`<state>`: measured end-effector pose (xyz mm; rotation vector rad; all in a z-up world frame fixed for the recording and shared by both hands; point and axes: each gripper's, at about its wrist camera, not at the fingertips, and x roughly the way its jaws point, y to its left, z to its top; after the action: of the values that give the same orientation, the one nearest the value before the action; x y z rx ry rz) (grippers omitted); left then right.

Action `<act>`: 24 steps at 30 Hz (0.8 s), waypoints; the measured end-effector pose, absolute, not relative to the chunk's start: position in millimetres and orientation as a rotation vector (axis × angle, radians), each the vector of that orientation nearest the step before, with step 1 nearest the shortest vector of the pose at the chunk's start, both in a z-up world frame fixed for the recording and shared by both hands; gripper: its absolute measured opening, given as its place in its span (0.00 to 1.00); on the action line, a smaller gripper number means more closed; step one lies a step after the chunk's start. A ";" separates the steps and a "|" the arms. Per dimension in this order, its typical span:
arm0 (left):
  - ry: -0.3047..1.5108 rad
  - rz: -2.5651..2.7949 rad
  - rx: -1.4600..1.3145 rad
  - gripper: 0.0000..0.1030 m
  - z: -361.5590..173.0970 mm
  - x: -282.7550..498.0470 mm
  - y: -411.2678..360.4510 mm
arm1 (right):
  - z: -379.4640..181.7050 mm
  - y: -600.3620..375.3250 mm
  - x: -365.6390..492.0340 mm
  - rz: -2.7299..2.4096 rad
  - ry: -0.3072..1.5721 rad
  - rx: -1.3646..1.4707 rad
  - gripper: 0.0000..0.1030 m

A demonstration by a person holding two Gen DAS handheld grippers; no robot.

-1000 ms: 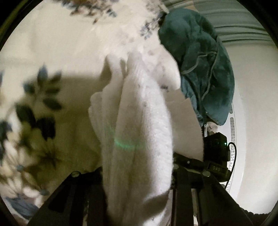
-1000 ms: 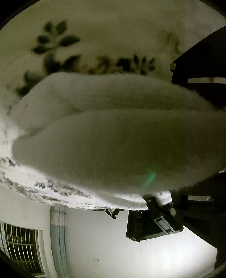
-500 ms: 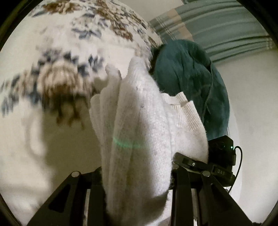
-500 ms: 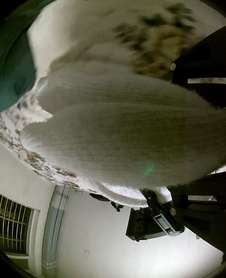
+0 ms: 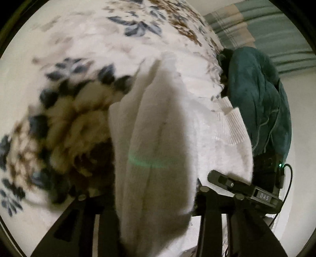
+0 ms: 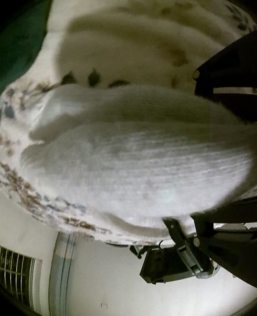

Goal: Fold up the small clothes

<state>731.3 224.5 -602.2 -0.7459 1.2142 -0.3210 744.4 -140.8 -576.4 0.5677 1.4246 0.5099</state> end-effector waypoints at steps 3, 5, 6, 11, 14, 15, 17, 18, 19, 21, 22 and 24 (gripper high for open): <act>1.215 -0.279 -0.708 0.39 -592.8 718.8 222.4 | -572.6 -139.6 738.1 0.449 1.452 0.504 0.68; 1.211 -0.216 -0.645 0.43 -582.5 710.3 218.0 | -560.1 -138.5 733.2 0.376 1.441 0.404 0.75; 1.212 -0.180 -0.604 0.44 -576.9 704.7 213.9 | -552.5 -137.2 728.9 0.342 1.422 0.343 0.77; 1.190 0.007 -0.358 0.76 -555.9 681.2 191.2 | -506.7 -117.8 695.5 0.128 1.298 -0.008 0.98; 1.177 0.055 -0.242 0.97 -548.7 664.6 174.8 | -486.6 -115.0 680.6 0.029 1.254 -0.104 1.00; 1.173 0.065 -0.217 0.98 -546.9 660.1 170.6 | -479.5 -120.2 667.9 0.007 1.243 -0.121 1.00; 1.153 0.091 -0.181 0.99 -542.0 651.4 165.5 | -470.5 -113.1 658.2 -0.022 1.239 -0.142 1.00; 1.143 0.101 -0.166 0.99 -538.7 647.2 163.8 | -466.8 -115.2 653.9 -0.033 1.240 -0.141 1.00; 1.132 0.109 -0.155 0.99 -534.8 643.0 162.8 | -462.7 -119.0 648.4 -0.044 1.232 -0.139 1.00; 1.117 0.126 -0.133 0.99 -524.0 641.6 164.0 | -452.2 -122.1 638.0 -0.064 1.212 -0.146 1.00; 1.118 0.131 -0.126 0.99 -520.4 641.4 161.4 | -444.2 -129.5 628.6 -0.073 1.200 -0.148 1.00; 1.108 0.133 -0.121 0.99 -507.0 632.6 159.2 | -432.1 -134.5 616.5 -0.083 1.188 -0.143 1.00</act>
<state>632.6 159.2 -507.0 -0.1208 1.1075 0.1326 616.5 -134.5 -432.1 -0.1433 1.1877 -0.0825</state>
